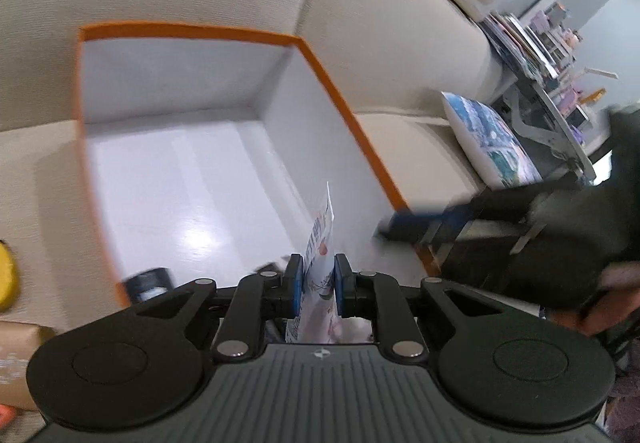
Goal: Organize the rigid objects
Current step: 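Release the plaid case into the shoebox with the right tool while the left tool holds the Vaseline tube, then lower the white Vaseline tube into the shoebox and open the left tool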
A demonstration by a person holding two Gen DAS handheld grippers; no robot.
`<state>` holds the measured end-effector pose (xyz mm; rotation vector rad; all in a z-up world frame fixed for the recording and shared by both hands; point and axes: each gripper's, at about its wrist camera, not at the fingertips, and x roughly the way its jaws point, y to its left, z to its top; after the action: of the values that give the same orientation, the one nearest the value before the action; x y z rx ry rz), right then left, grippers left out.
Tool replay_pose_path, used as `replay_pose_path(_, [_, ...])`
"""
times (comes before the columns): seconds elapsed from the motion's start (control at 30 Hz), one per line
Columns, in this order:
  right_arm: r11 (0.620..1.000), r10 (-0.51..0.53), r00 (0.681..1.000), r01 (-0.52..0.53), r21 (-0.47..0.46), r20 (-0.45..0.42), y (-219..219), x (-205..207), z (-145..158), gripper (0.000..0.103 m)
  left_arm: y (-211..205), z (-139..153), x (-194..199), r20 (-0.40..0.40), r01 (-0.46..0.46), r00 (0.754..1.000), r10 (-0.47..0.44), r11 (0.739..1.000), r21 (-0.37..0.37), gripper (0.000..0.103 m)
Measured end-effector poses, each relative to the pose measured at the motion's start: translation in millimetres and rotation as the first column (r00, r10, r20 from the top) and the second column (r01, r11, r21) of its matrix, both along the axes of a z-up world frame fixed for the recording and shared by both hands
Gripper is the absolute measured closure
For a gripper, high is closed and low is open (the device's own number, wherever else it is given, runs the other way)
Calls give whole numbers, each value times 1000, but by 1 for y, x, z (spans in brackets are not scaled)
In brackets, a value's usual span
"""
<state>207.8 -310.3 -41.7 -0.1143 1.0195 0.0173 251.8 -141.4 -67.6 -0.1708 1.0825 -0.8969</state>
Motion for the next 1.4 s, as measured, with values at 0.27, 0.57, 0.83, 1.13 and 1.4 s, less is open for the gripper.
replay_pose_path(0.27, [987, -155, 980, 157, -11, 125, -32, -26, -1, 79, -49, -20, -3, -85, 28, 996, -31, 999, -32, 86])
replay_pose_path(0.57, [981, -185, 973, 190, -29, 139, -34, -21, -12, 74, -64, -58, 13, -229, -24, 973, 24, 1000, 1, 86])
replay_pose_path(0.83, [982, -174, 975, 181, -43, 135, -30, -13, -15, 74, -73, -66, 17, -231, -43, 970, 73, 990, 133, 77])
replay_pose_path(1.13, [980, -186, 974, 193, -48, 126, -29, -18, -14, 72, -62, -50, 6, -153, -9, 988, 37, 983, 182, 86])
replay_pose_path(1.4, [980, -187, 976, 193, -50, 111, -27, -24, -14, 72, -67, -65, 7, -203, -5, 978, 43, 982, 189, 94])
